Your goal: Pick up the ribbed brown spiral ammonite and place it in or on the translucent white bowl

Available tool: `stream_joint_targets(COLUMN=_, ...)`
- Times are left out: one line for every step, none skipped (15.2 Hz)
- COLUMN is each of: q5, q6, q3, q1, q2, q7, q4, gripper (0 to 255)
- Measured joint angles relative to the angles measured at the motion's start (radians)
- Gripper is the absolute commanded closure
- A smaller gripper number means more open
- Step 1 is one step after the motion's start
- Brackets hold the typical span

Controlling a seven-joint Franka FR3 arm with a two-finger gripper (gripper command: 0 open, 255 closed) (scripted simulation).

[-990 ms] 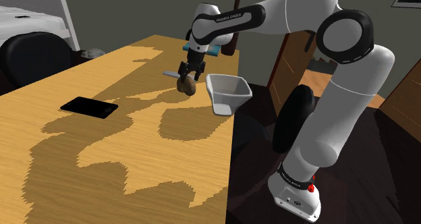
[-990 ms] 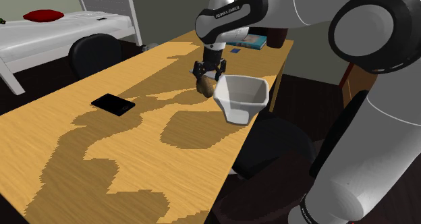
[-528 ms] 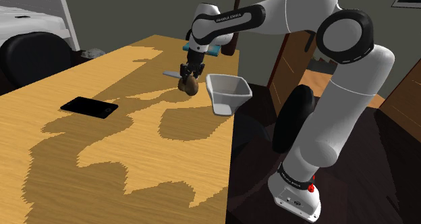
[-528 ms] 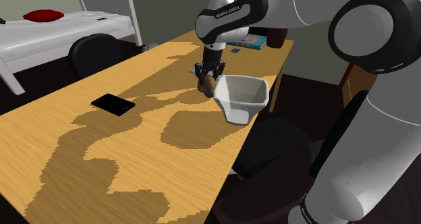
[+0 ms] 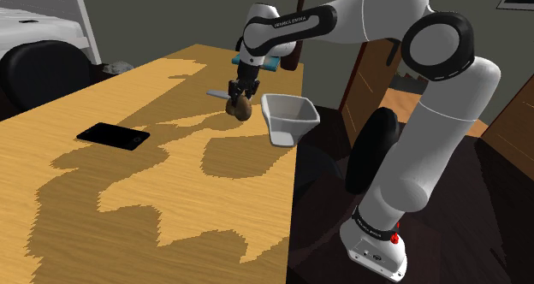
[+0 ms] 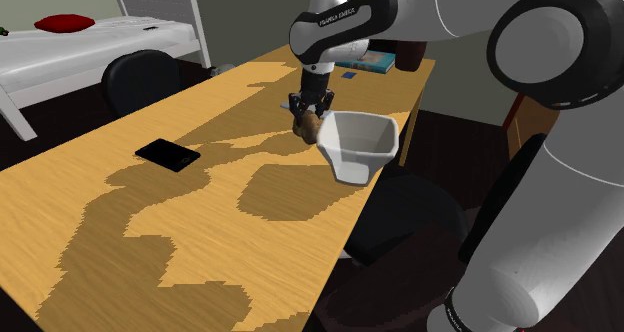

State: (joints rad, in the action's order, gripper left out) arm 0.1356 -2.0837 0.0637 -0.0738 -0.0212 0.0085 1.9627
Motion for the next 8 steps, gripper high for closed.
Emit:
stream_joint_targets(q5=-0.001, q6=0.008, q3=0.000, q1=0.000, q2=0.003, q7=0.001, q4=-0.004, gripper=255)
stream_joint_targets(q5=-0.002, q6=0.020, q3=0.001, q1=0.000, q2=0.005, q7=0.002, q4=-0.015, gripper=255)
stream_joint_targets(q5=-0.003, q6=0.033, q3=0.001, q1=0.001, q2=0.007, q7=0.003, q4=-0.026, gripper=255)
stream_joint_targets(q5=-0.004, q6=0.046, q3=0.001, q1=0.001, q2=0.011, q7=0.005, q4=-0.035, gripper=255)
stream_joint_targets(q5=-0.005, q6=0.059, q3=0.001, q1=0.001, q2=0.013, q7=0.007, q4=-0.046, gripper=255)
stream_joint_targets(q5=-0.006, q6=0.070, q3=0.001, q1=0.001, q2=0.012, q7=0.009, q4=-0.059, gripper=255)
stream_joint_targets(q5=-0.007, q6=0.082, q3=0.001, q1=0.001, q2=0.015, q7=0.011, q4=-0.067, gripper=255)
stream_joint_targets(q5=-0.008, q6=0.099, q3=0.000, q1=0.000, q2=0.019, q7=0.015, q4=-0.081, gripper=255)
